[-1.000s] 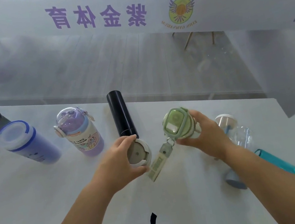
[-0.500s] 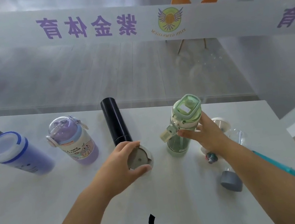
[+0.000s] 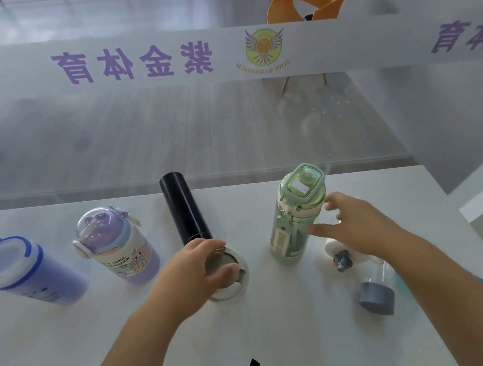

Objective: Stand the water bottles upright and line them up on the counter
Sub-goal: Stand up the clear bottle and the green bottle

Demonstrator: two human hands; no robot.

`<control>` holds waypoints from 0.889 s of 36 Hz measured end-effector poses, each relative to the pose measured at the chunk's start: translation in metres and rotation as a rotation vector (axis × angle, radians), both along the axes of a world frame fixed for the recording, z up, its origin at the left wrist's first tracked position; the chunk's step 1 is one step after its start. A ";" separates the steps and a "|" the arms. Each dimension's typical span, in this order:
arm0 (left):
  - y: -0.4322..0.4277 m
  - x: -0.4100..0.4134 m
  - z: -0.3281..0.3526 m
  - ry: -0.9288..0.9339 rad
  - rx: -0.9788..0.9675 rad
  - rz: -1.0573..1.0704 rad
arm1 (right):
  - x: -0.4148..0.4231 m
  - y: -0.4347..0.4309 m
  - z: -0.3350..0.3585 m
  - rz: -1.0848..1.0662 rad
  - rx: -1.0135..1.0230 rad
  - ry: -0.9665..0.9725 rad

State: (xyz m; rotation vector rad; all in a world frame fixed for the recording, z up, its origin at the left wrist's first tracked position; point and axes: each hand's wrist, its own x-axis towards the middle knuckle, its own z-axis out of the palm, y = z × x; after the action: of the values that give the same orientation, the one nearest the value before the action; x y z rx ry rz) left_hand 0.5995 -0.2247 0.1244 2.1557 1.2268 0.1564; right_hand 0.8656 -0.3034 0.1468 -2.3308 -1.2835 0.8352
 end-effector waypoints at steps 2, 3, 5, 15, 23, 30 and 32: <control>0.007 0.000 0.002 0.021 0.023 -0.012 | 0.000 -0.005 0.011 0.029 -0.082 -0.098; 0.010 0.000 0.003 0.031 0.036 -0.022 | -0.001 -0.008 0.015 0.048 -0.117 -0.140; 0.020 0.000 0.003 0.049 0.069 -0.049 | -0.004 -0.012 0.023 0.078 -0.177 -0.195; 0.086 0.001 -0.026 0.442 0.239 -0.359 | -0.033 -0.014 0.020 0.317 -0.380 -0.327; 0.100 0.004 -0.063 0.608 0.238 -0.565 | -0.055 -0.013 0.010 0.419 -0.476 -0.368; 0.102 0.005 -0.078 0.575 0.365 -0.622 | -0.068 -0.010 0.000 0.397 -0.507 -0.290; 0.105 0.005 -0.087 0.545 0.477 -0.627 | -0.071 -0.009 -0.002 0.388 -0.514 -0.274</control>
State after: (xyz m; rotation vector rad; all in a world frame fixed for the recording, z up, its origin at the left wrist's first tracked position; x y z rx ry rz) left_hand 0.6043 -0.1199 0.0370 3.0268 0.7508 -0.4811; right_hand 0.7949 -0.3122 0.1446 -2.7012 -1.8634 1.1006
